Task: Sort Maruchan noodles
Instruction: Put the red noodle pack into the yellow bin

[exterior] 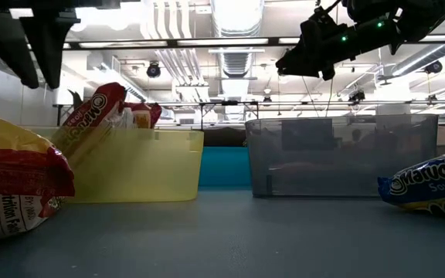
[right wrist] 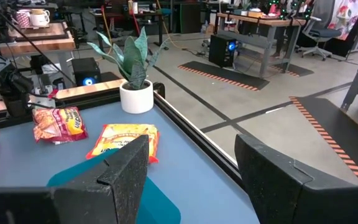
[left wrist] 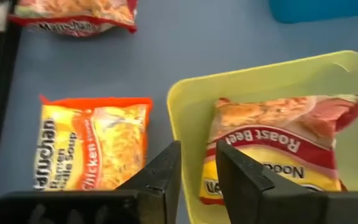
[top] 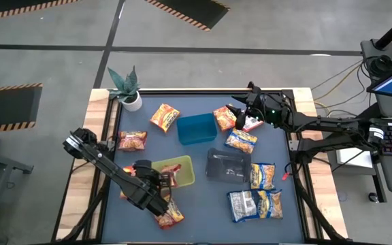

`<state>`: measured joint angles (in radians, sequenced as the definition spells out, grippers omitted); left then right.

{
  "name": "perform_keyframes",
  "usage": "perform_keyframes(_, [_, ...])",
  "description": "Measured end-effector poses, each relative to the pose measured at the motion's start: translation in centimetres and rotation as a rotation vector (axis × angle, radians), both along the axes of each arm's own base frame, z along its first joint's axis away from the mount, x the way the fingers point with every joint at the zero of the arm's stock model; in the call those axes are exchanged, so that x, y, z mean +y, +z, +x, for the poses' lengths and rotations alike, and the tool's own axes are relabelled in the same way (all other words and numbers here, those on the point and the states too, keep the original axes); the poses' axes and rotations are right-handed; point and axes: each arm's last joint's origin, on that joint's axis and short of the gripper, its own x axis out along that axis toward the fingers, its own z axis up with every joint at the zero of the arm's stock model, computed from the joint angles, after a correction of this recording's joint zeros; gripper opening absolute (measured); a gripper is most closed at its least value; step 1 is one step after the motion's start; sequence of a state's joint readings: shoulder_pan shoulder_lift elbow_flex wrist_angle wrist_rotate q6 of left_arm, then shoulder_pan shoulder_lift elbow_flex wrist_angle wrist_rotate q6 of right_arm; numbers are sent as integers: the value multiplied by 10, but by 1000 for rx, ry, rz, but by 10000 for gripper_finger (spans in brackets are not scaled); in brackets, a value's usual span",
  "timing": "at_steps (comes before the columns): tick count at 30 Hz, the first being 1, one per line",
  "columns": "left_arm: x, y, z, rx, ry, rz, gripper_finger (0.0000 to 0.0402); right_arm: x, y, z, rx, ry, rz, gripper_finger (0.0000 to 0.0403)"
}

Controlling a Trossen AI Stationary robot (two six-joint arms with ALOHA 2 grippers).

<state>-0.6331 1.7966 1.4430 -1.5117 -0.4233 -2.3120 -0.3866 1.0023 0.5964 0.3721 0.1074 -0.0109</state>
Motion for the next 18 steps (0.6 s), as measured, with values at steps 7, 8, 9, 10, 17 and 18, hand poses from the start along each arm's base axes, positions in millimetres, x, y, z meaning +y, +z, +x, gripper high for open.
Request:
perform_keyframes(7, [3, 10, 2, -61, -159, 79, 93, 0, 0, 0, 1, 0, 0, 226])
perform_keyframes(8, [2, 13, 4, -97, -207, 93, 93, 0, 0, 0, 0, 0, 0, 226])
perform_keyframes(9, [2, 16, 6, -127, -253, 98, 94, 0, 0, 0, 1, 0, 0, 226])
perform_keyframes(10, [3, 19, 9, -148, -304, 98, 94, 0, 0, 0, 1, 0, 0, 226])
perform_keyframes(17, [10, 29, 36, -195, -587, 83, 97, 0, 0, 0, 1, 0, 0, 226])
perform_keyframes(18, [11, 30, 39, -185, -630, 78, 99, 0, 0, 0, 1, 0, 0, 226])
